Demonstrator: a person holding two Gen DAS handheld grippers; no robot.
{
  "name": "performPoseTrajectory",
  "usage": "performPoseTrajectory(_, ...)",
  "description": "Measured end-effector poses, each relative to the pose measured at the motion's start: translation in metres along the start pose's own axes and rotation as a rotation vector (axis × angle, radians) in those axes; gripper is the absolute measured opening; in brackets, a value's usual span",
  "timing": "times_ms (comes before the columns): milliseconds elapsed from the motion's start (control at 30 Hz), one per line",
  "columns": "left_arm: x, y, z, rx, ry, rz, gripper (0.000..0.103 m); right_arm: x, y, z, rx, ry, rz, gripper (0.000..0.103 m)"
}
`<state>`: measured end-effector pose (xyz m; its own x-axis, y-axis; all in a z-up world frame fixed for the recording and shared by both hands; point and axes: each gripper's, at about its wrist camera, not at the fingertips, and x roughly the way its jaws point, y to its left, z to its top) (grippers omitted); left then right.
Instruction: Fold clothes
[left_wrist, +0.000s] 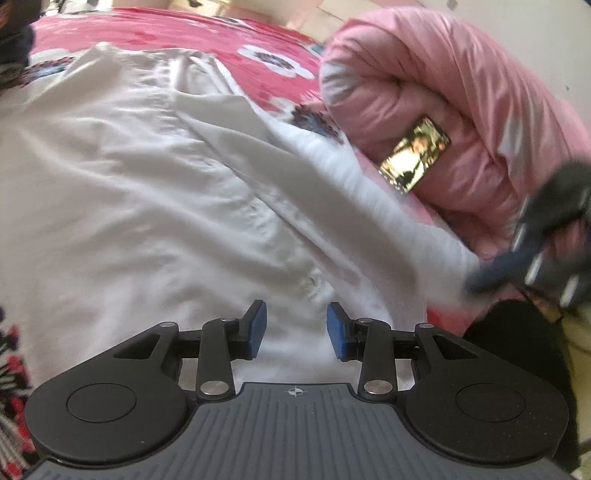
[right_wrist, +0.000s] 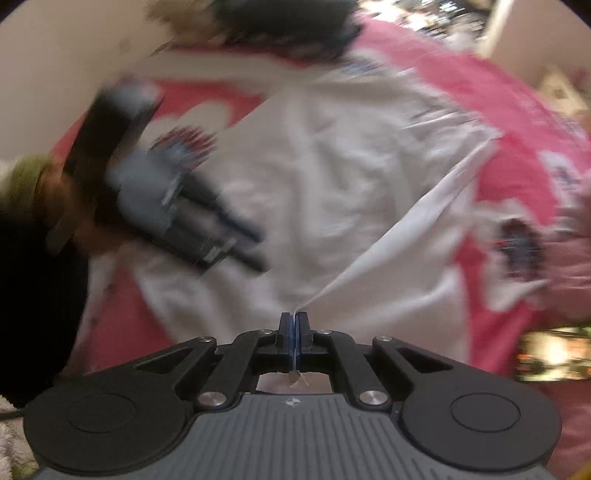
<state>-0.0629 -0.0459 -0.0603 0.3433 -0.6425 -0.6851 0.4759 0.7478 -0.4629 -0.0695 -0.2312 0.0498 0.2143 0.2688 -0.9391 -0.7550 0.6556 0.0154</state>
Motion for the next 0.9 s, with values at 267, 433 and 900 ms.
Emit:
performPoseTrajectory(267, 0.001, -0.003, -0.009, 0.013, 0.023, -0.007, 0.036, 0.069, 0.029, -0.015, 0.093, 0.043, 0.118, 0.008)
performPoseTrajectory(433, 0.015, -0.008, -0.017, 0.051, 0.065, -0.015, 0.036, 0.083, 0.024, -0.04, 0.336, 0.03, 0.19, 0.033)
performPoseTrajectory(900, 0.03, -0.038, -0.027, 0.175, 0.106, 0.038, 0.035, 0.017, -0.012, -0.13, 0.867, -0.201, 0.209, 0.041)
